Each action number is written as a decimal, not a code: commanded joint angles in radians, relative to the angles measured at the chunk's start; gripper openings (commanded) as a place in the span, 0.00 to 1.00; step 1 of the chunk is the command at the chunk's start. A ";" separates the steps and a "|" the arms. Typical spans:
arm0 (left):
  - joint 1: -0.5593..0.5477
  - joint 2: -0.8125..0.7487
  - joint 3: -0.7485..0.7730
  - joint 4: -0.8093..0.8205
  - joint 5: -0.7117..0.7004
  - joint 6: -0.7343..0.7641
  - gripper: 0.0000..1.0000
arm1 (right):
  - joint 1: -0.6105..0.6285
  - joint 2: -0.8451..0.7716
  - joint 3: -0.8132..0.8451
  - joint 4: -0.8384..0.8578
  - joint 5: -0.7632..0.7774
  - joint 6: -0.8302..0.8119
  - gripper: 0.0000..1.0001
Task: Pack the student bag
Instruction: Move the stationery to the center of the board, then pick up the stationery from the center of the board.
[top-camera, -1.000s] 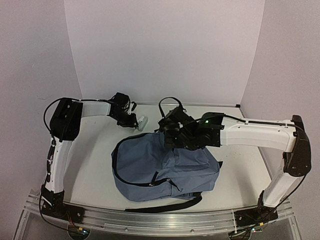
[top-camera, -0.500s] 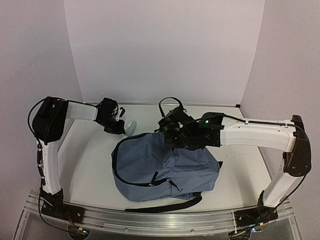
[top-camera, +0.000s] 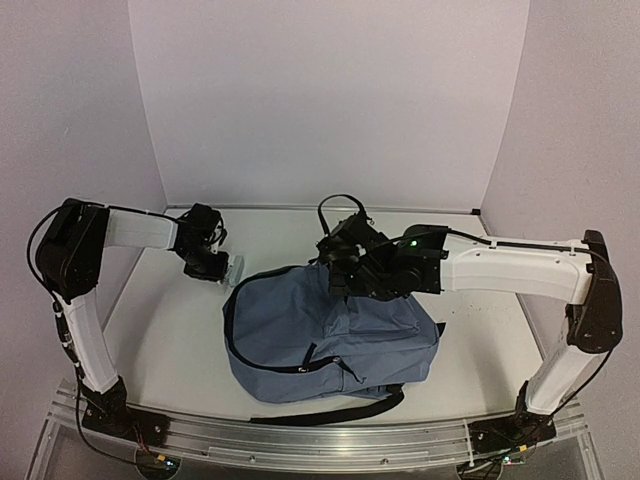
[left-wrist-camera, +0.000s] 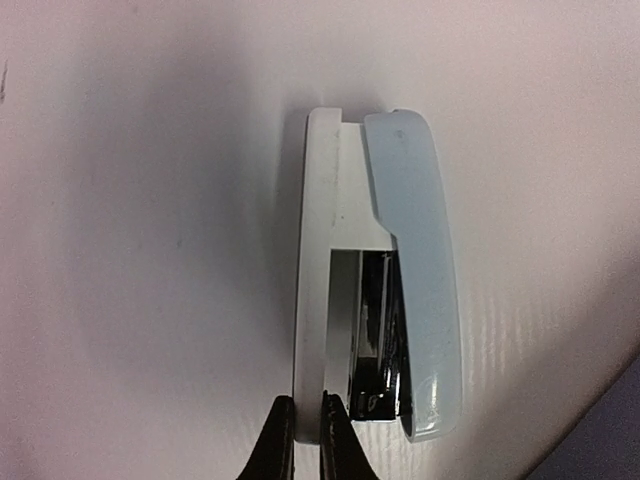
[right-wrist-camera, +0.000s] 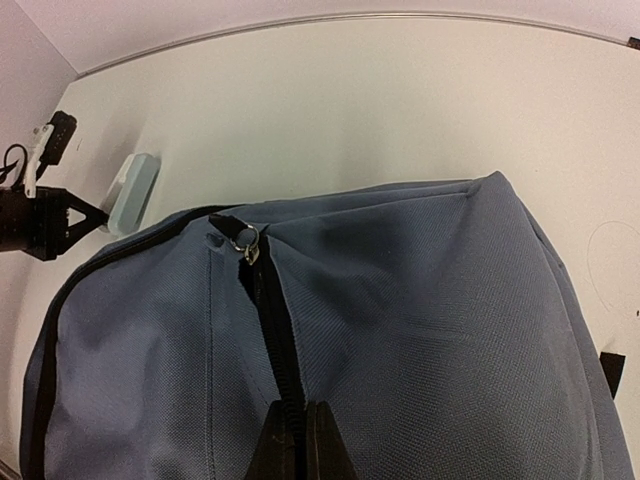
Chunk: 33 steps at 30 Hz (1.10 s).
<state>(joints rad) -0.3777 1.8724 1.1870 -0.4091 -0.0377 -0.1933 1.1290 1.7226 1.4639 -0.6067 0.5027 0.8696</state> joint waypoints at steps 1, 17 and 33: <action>0.006 -0.077 -0.047 -0.041 -0.065 -0.067 0.11 | 0.001 0.003 0.012 0.025 0.007 0.009 0.00; 0.006 -0.200 -0.089 0.033 0.093 -0.188 0.83 | 0.001 -0.026 -0.015 0.037 0.006 0.005 0.00; 0.005 0.011 0.024 0.014 0.052 -0.148 0.68 | 0.001 -0.044 -0.026 0.046 0.014 0.012 0.00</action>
<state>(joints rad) -0.3759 1.8666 1.1626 -0.4195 0.0306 -0.3629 1.1290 1.7206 1.4395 -0.5846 0.4995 0.8696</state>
